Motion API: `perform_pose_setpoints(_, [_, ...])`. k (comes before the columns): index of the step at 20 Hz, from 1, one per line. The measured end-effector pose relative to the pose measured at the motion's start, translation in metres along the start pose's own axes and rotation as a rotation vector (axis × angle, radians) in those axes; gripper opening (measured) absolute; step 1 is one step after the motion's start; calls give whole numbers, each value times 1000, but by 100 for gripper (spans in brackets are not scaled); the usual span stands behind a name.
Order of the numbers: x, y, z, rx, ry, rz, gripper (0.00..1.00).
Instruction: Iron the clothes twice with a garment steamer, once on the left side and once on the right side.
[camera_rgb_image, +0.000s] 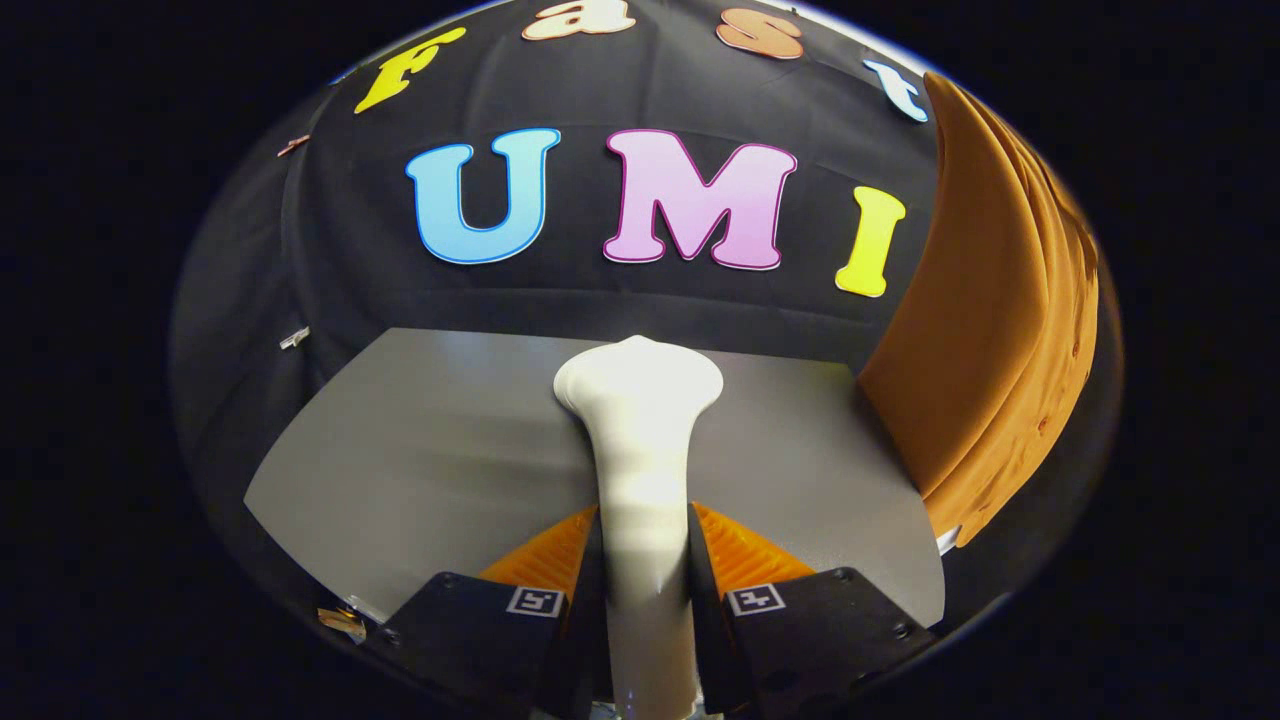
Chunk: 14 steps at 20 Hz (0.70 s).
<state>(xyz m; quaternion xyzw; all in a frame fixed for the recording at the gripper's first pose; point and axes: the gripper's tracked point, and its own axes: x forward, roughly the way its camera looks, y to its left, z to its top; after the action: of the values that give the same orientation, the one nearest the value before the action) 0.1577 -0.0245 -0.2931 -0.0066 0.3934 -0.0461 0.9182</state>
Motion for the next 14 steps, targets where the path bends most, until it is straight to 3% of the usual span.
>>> perform_pose_setpoints(7, [-11, 0, 9, 33, -67, 45, 42])
perform_pose_setpoints(14, [-50, -2, 27, 80, -191, 81, 39])
